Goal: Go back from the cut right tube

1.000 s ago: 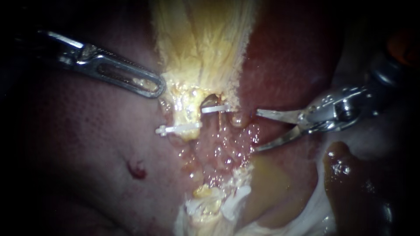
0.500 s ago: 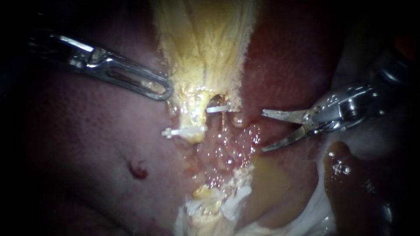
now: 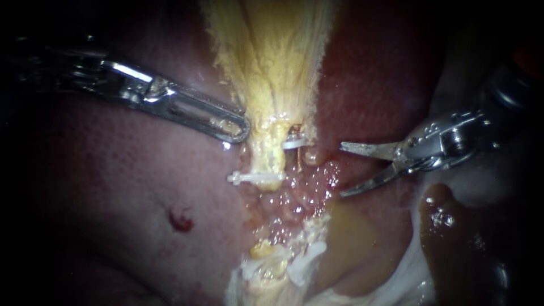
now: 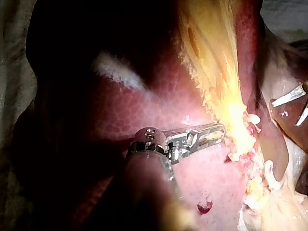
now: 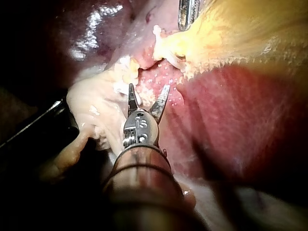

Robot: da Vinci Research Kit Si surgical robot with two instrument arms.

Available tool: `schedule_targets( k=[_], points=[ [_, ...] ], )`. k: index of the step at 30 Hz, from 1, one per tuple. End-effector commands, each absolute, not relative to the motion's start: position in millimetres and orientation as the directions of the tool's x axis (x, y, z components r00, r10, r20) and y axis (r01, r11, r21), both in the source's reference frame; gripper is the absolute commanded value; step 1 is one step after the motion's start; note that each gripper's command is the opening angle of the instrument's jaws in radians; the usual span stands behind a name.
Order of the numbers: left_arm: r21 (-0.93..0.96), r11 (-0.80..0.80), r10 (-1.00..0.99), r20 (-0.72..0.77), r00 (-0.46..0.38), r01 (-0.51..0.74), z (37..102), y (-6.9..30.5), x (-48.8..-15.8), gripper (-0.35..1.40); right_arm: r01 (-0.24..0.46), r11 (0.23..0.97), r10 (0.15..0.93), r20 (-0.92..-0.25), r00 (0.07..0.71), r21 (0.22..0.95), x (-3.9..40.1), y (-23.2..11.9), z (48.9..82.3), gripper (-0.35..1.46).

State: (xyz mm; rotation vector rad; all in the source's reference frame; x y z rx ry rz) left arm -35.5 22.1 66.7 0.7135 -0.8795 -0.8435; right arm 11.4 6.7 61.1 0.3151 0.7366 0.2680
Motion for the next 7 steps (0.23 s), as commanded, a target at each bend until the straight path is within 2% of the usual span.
schedule_targets(
  k=[1,7],
  points=[
    [0.812,0.485,-0.855,0.361,0.373,0.324,66.7,22.1,-35.5,-0.35,-0.128,0.920,0.346,-0.612,0.711,0.372,11.4,6.7,61.1,1.45],
    [0.813,0.484,-0.855,0.360,0.374,0.323,66.6,22.2,-35.3,-0.35,-0.126,0.919,0.347,-0.612,0.711,0.374,11.4,6.8,61.1,1.45]
  ],
)
